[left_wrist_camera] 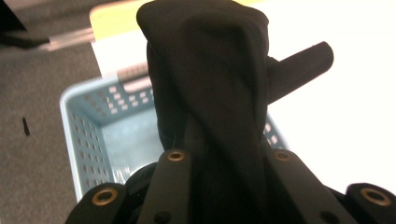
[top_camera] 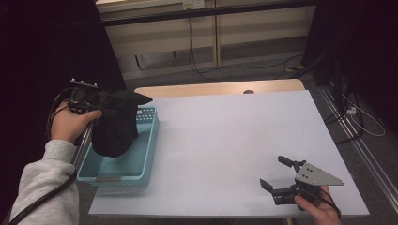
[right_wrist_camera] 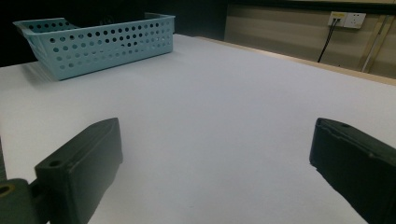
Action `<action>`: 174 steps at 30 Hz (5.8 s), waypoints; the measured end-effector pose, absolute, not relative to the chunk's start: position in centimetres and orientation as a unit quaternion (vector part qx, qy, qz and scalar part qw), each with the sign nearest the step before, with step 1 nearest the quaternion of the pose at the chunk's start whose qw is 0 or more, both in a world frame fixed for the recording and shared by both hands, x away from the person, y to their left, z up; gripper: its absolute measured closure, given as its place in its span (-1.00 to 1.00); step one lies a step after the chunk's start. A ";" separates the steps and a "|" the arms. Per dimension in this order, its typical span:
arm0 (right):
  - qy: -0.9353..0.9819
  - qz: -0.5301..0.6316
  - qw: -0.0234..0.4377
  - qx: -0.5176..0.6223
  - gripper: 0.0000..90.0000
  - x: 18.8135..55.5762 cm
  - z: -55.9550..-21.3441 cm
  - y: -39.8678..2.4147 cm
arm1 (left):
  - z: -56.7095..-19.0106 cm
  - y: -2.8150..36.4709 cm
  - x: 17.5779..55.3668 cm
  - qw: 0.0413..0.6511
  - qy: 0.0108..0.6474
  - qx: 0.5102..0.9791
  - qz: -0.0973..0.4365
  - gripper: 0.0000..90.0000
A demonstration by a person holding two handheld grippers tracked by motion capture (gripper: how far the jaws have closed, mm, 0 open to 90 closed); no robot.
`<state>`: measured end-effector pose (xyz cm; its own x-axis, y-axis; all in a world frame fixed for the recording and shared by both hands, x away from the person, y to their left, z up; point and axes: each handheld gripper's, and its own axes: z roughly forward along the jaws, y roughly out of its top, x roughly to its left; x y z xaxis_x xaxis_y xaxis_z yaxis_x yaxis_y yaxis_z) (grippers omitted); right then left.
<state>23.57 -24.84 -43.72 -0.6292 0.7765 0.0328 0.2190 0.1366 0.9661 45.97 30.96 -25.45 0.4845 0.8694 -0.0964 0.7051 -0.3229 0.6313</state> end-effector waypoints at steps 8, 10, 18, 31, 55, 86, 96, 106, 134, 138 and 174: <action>0.711 0.556 0.250 0.350 -0.95 23.6 -43.7 -24.8 | -22.4 29.4 45.6 0.357 0.461 0.800 0.141 0.75; 0.711 0.556 0.250 0.351 -0.95 23.6 -43.7 -24.8 | -21.8 28.7 45.4 0.367 0.450 0.801 0.145 0.75; 0.711 0.556 0.249 0.351 -0.95 23.6 -43.7 -24.8 | -20.0 24.2 44.3 0.414 0.389 0.811 0.141 0.75; 0.711 0.557 0.249 0.350 -0.95 23.6 -43.7 -24.8 | -23.1 14.8 43.0 0.413 0.303 0.855 0.084 0.75; 0.717 0.549 0.252 0.347 -0.95 23.6 -43.8 -24.7 | -35.3 6.3 40.4 0.434 0.219 0.874 0.005 0.62; 0.723 0.508 0.268 0.383 -0.94 29.9 -44.0 -23.7 | -41.3 6.3 39.5 0.412 0.278 0.866 0.060 -0.10; 0.723 0.505 0.267 0.389 -0.94 29.9 -44.2 -24.0 | -41.9 7.0 40.4 0.397 0.309 0.863 0.048 0.77; 0.723 0.503 0.265 0.393 -0.94 30.3 -44.3 -24.2 | -40.2 9.3 40.8 0.418 0.339 0.841 0.045 0.85; 0.727 0.489 0.261 0.406 -0.93 31.8 -44.3 -22.3 | -40.0 12.0 40.9 0.431 0.376 0.819 0.043 0.84; 0.730 0.479 0.258 0.413 -0.90 32.4 -44.2 -21.7 | -40.1 12.2 40.8 0.431 0.379 0.818 0.040 0.84; 0.820 0.400 0.164 0.375 0.68 35.3 -46.0 -16.2 | -41.1 12.4 39.6 0.414 0.384 0.825 0.036 0.81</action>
<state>35.29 -16.22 -46.04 -0.6645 0.7466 0.0305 0.4842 0.3991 0.7786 39.58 12.43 -41.06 0.7024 0.6630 -0.2590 0.6037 -0.3622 0.7102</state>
